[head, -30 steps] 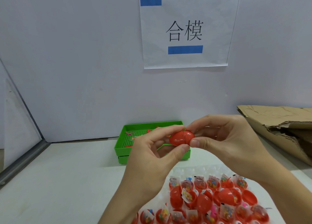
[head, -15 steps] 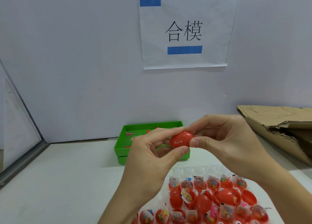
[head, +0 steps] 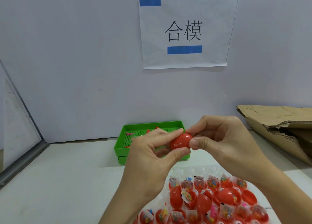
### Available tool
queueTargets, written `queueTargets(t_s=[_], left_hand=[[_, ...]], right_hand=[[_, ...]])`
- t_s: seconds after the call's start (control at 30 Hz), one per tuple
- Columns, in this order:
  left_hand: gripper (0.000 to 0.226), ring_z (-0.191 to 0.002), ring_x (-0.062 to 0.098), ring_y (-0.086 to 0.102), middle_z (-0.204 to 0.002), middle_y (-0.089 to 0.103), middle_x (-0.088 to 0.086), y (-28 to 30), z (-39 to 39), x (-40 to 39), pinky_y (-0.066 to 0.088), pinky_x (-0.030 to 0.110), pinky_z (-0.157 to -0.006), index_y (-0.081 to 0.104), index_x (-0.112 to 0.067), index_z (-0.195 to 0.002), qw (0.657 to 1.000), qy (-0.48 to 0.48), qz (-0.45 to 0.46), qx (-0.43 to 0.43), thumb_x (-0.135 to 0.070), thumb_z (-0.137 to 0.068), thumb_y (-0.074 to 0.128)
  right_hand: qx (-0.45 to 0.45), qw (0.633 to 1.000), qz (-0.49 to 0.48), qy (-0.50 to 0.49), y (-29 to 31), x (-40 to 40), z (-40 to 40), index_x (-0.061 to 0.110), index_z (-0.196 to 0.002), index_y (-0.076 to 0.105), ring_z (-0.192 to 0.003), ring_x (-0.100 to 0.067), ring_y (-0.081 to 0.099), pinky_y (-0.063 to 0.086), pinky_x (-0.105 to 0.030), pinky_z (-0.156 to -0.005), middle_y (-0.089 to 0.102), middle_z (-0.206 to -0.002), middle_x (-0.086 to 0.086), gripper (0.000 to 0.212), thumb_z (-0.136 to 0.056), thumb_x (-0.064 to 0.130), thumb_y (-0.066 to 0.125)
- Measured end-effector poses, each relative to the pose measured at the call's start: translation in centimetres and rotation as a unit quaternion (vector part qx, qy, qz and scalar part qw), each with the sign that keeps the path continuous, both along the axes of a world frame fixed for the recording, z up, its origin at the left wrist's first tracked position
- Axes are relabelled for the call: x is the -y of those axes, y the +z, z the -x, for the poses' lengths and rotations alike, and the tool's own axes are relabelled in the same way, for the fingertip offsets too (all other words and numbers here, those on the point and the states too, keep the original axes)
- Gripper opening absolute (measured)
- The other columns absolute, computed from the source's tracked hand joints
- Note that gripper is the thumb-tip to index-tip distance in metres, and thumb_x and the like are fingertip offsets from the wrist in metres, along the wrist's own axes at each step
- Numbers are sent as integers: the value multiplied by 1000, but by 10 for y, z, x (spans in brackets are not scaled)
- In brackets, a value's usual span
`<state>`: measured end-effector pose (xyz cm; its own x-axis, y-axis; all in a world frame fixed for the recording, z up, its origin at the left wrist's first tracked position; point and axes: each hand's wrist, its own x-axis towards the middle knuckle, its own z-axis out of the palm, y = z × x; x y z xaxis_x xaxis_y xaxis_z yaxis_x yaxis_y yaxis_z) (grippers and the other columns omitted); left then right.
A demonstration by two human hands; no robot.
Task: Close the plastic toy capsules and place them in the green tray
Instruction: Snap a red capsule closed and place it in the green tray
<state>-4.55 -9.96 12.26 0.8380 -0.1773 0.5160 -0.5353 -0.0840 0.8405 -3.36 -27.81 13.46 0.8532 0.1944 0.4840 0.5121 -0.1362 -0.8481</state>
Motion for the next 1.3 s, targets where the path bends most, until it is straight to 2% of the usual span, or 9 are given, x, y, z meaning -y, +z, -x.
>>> queueTargets(t_s=[0.1, 0.2, 0.3, 0.47, 0.67, 0.8, 1.0, 1.17, 1.3], left_hand=[[40, -84, 7, 71, -88, 72, -4, 0, 0, -1, 57, 14, -73, 75, -19, -105, 1000, -1, 1, -3, -17, -64, 76], [38, -82, 6, 70, -86, 71, -5, 0, 0, 0, 57, 14, -72, 75, -20, -104, 1000, 11, -11, 2, -4, -69, 79], [41, -81, 5, 69, -84, 71, -6, 0, 0, 0, 56, 13, -73, 75, -26, -102, 999, 38, -31, 17, 1, -72, 80], [46, -82, 12, 65, -82, 69, -8, -2, -1, 2, 56, 30, -80, 72, -39, -96, 993, 85, -65, 44, 0, -73, 80], [51, -81, 6, 63, -81, 67, -10, -4, -2, 3, 53, 18, -76, 72, -39, -98, 987, 102, -98, 80, 6, -75, 77], [46, -83, 1, 62, -83, 66, -11, -5, -3, 2, 49, 7, -73, 74, -25, -105, 984, 102, -111, 99, 10, -76, 75], [44, -90, 7, 68, -91, 70, -13, -1, -1, 1, 54, 17, -80, 74, -33, -102, 994, 65, -68, 59, 4, -79, 75], [36, -93, 4, 69, -93, 73, -16, 1, 2, 2, 54, 14, -77, 74, -31, -103, 997, 51, -46, 38, -4, -79, 78], [39, -88, 5, 70, -88, 73, -12, 2, 2, 4, 54, 13, -76, 76, -27, -100, 998, 54, -28, 35, 3, -75, 78]], right_hand=[[4, 1000, 7, -5, 0, -1, 1, 11, -79, 73, -72, -17, 74, 59, -25, -69, 76, -76, -8, 15, -77, -3, 76], [8, 1000, 7, -8, 1, -2, 2, 14, -76, 74, -70, -15, 74, 59, -24, -68, 75, -74, -7, 18, -77, -4, 76], [12, 1000, 7, -12, 1, -4, 3, 13, -77, 74, -71, -19, 74, 60, -30, -70, 76, -75, -8, 20, -77, -7, 76], [0, 1000, -4, -1, -1, -8, 2, 9, -76, 75, -73, -21, 75, 60, -28, -71, 76, -75, -9, 22, -76, -13, 74], [12, 1000, -2, 6, -2, -8, 1, 17, -72, 77, -72, -19, 75, 58, -22, -70, 76, -75, -8, 33, -74, -16, 75], [42, 999, 21, -12, -1, -7, 0, 19, -72, 79, -71, -17, 74, 59, -26, -70, 76, -76, -5, 32, -72, -13, 78], [24, 1000, -10, -2, 0, -5, 0, 20, -77, 79, -76, -18, 76, 60, -25, -74, 78, -78, -3, 31, -74, -11, 76], [27, 999, -19, -7, 2, -4, 0, 21, -74, 78, -75, -17, 76, 59, -22, -73, 78, -77, -3, 30, -73, -9, 77], [29, 999, -7, -10, 1, -4, 0, 20, -77, 78, -77, -17, 76, 60, -24, -74, 78, -78, -1, 28, -74, -7, 78]])
